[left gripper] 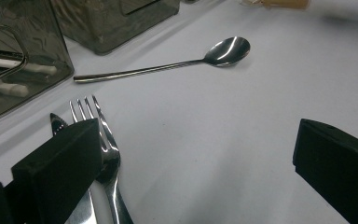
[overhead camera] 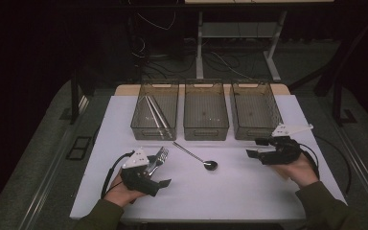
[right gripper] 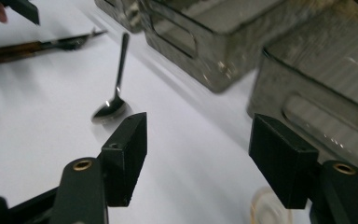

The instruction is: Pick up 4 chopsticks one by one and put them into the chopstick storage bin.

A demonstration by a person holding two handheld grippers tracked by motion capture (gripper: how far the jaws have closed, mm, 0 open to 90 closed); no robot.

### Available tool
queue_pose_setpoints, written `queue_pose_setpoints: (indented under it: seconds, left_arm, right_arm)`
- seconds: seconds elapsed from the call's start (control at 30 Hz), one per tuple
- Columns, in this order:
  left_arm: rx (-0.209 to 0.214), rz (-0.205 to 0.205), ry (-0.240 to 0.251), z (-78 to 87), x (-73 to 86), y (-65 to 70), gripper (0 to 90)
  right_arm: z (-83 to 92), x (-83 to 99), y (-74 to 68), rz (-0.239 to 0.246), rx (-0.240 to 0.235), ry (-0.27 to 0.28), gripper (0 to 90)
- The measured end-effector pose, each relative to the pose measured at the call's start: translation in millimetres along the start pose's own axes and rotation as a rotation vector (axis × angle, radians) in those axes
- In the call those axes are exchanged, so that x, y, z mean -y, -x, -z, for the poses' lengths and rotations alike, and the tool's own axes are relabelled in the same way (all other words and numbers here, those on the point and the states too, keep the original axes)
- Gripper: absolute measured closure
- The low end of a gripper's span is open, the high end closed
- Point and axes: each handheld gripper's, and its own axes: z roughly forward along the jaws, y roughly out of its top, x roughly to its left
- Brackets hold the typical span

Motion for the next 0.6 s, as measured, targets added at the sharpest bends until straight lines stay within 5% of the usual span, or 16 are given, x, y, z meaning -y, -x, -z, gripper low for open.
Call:
queue_pose_setpoints:
  seconds: [0.6]
  left_arm:
    - [-0.004,0.001,0.001,0.0,-0.2,0.5,0.0]
  right_arm:
    - [33.8,53.7,16.0,-0.072,0.099,-0.11,39.4]
